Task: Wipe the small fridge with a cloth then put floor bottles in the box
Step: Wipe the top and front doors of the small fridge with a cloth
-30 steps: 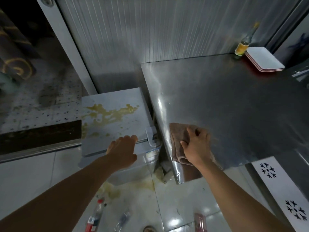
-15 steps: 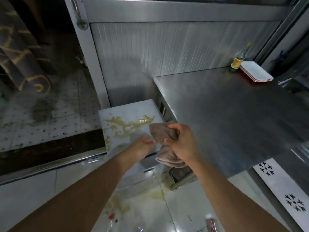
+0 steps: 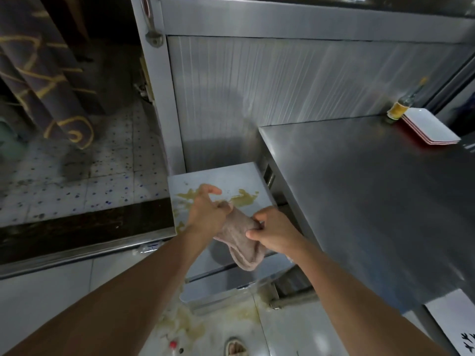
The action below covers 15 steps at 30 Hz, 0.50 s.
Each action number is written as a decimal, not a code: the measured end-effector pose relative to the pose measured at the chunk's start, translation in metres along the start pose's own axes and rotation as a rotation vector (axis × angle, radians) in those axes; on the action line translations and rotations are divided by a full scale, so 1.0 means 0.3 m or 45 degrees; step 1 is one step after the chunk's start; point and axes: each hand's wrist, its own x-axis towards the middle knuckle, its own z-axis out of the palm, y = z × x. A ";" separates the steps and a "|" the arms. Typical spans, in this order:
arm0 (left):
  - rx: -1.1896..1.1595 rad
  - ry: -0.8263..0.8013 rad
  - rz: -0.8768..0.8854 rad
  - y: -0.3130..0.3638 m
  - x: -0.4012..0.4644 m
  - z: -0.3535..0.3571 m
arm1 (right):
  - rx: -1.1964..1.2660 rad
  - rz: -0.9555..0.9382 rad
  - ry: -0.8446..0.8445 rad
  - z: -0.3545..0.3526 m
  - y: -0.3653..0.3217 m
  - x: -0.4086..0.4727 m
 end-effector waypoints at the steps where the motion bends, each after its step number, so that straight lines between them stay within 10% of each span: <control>1: 0.078 -0.004 0.063 0.003 0.028 0.011 | -0.075 -0.025 0.027 -0.006 0.009 0.031; 10: 0.036 -0.153 0.194 0.037 0.366 0.168 | -0.284 -0.263 0.627 -0.110 0.135 0.301; 15: 0.564 -0.064 0.215 -0.055 0.512 0.148 | -0.643 -0.204 0.772 -0.090 0.186 0.454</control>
